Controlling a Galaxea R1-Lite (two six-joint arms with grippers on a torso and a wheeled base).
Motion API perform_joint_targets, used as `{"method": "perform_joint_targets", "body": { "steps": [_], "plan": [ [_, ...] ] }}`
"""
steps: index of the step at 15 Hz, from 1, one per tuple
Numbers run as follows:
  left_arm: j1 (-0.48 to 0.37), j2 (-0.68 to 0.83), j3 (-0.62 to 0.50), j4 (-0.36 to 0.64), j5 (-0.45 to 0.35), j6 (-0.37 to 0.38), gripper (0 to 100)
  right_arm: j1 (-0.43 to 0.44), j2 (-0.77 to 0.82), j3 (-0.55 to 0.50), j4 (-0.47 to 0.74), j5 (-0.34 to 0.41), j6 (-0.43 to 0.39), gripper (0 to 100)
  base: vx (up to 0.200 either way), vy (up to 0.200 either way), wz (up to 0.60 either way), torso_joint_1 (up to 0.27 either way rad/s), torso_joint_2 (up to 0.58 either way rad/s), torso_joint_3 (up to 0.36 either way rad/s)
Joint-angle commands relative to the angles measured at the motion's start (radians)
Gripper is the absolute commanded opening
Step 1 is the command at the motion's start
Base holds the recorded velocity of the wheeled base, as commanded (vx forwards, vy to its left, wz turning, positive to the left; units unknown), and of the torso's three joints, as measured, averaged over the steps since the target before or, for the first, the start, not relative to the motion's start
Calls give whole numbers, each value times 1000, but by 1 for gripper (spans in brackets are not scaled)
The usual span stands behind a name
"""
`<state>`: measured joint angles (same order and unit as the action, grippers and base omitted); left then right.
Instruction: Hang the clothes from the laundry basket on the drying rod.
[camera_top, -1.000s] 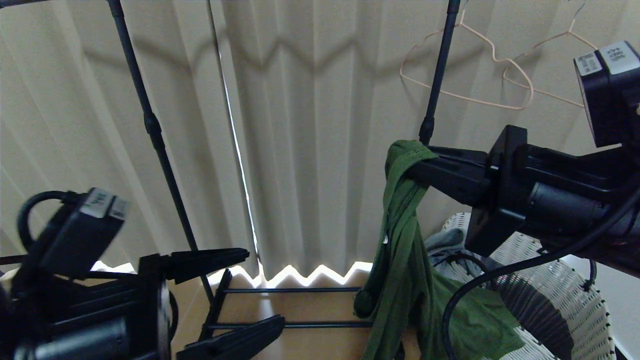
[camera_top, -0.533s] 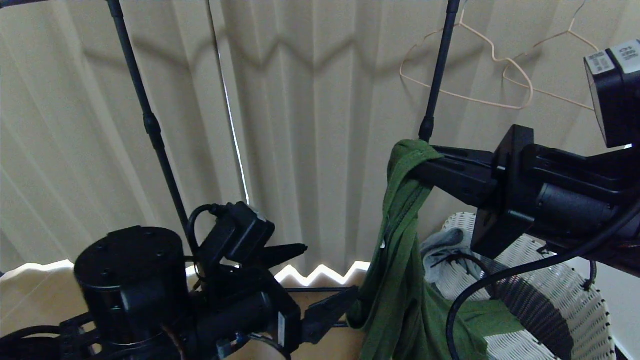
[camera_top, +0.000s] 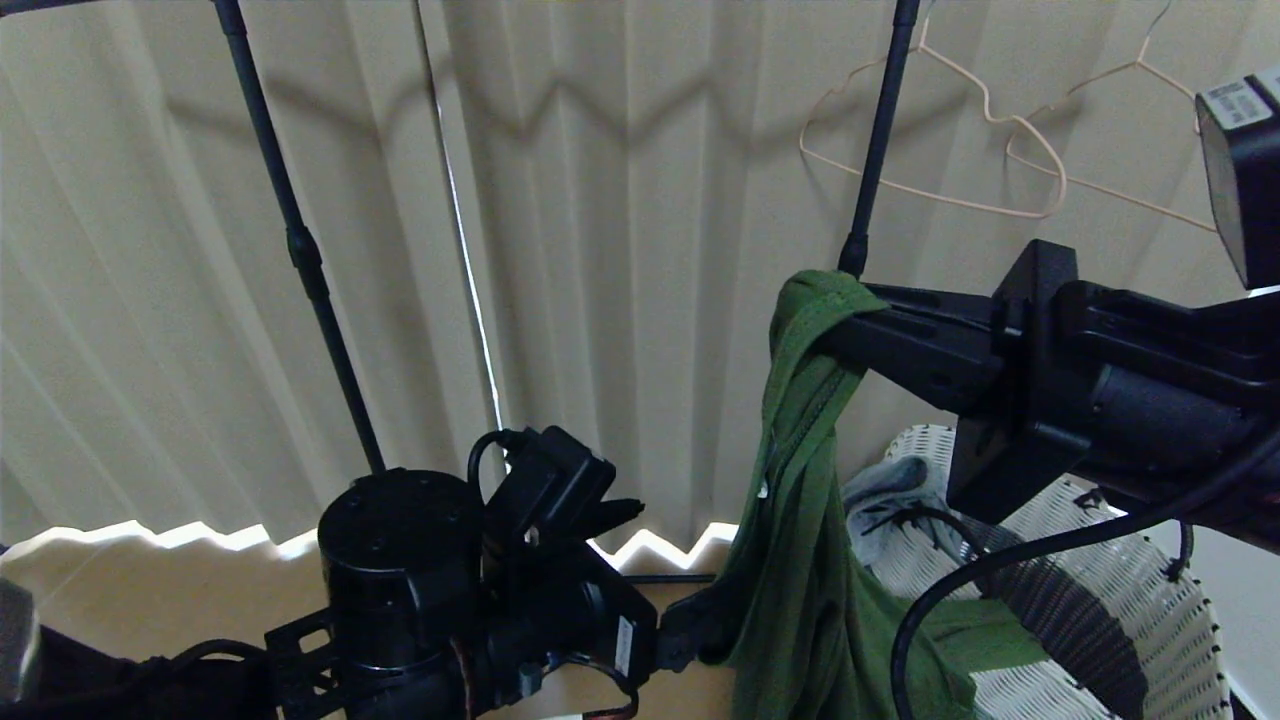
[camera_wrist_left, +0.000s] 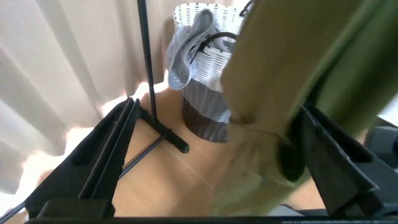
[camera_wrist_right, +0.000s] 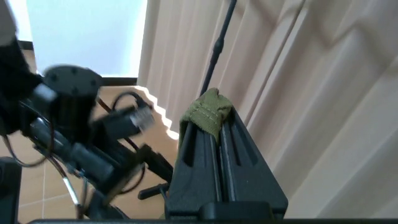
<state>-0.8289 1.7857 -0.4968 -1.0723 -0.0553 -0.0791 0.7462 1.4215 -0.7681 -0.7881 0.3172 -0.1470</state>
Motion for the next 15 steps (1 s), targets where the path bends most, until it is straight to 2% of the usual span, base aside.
{"method": "perform_joint_targets", "body": {
  "steps": [1, 3, 7, 8, 10, 11, 13, 14, 15],
  "plan": [
    [24, 61, 1, 0, 42, 9, 100, 4, -1, 7, -33, 0, 0, 0, 0, 0, 0, 0, 0, 0],
    [25, 95, 11, -1, 80, 10, 100, 4, -3, 9, -49, 0, 0, 0, 0, 0, 0, 0, 0, 0],
    [25, 75, 44, -1, 81, 12, 100, 1, -39, 20, -48, -1, -3, 0, 0, 0, 0, 0, 0, 0],
    [25, 47, 61, -1, 80, 15, 0, -2, -49, 26, -48, -4, -3, 0, 0, 0, 0, 0, 0, 0],
    [22, 11, 87, -24, 80, 22, 0, -11, -75, 41, -43, -7, -3, 0, 0, 0, 0, 0, 0, 0],
    [33, -11, 156, -121, 80, 82, 0, -50, -96, 70, -46, -9, -3, 0, 0, 0, 0, 0, 0, 0],
    [108, -14, 258, -333, 74, 223, 0, -116, -130, 105, -43, -9, -3, 0, 0, 0, 0, 0, 0, 0],
    [163, -31, 253, -373, 74, 315, 0, -174, -138, 128, -43, -9, -3, 0, 0, 0, 0, 0, 0, 0],
    [217, -94, 210, -334, 74, 361, 0, -214, -144, 147, -46, -7, -3, 0, 0, 0, 0, 0, 0, 0]
  ]
}}
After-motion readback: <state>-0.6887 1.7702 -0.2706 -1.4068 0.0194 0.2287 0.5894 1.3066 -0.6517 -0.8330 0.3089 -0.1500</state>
